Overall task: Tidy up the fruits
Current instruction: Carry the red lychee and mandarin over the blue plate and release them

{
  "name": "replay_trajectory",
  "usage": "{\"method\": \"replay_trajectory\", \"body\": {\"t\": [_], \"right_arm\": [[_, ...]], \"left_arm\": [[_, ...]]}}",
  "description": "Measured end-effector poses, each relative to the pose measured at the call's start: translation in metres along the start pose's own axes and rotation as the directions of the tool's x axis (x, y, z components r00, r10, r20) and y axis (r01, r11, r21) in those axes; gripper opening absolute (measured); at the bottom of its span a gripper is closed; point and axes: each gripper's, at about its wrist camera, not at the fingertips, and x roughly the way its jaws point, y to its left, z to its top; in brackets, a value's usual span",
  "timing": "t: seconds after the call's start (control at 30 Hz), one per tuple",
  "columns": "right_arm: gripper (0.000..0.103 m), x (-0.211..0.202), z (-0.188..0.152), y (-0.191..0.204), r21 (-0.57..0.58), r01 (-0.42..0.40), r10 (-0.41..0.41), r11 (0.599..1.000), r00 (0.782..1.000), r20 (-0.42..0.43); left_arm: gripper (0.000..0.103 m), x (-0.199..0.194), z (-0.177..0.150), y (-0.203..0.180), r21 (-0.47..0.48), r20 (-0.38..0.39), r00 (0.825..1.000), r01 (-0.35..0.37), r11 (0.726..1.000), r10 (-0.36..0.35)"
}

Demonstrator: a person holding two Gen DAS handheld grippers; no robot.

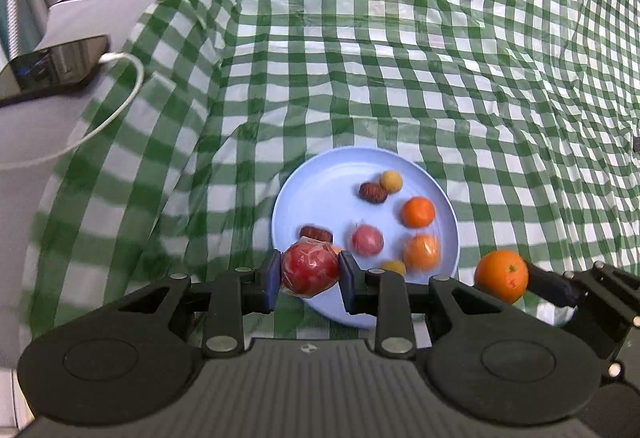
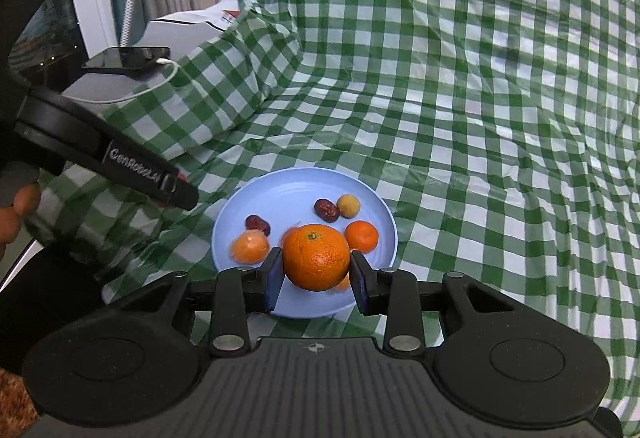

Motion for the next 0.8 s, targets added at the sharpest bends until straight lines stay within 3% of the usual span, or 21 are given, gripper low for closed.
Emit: {"method": "replay_trajectory", "body": {"t": [0.33,0.8], "right_arm": [[0.037,0.062,0.015,-0.011,0.016,0.014,-0.013,1.0,0.999,-0.046],[0.037,0.116,0.015,-0.02,-0.003,0.01,-0.011,1.0,0.992,-0.125]], "left_arm": [[0.033,0.063,0.036,-0.01,0.045,-0.04,0.999,-0.009,0.999,0.011],[0.034,0.12,0.046,-0.014,0.108,-0.075,0.997,-0.024,0.994,0.032]]}}
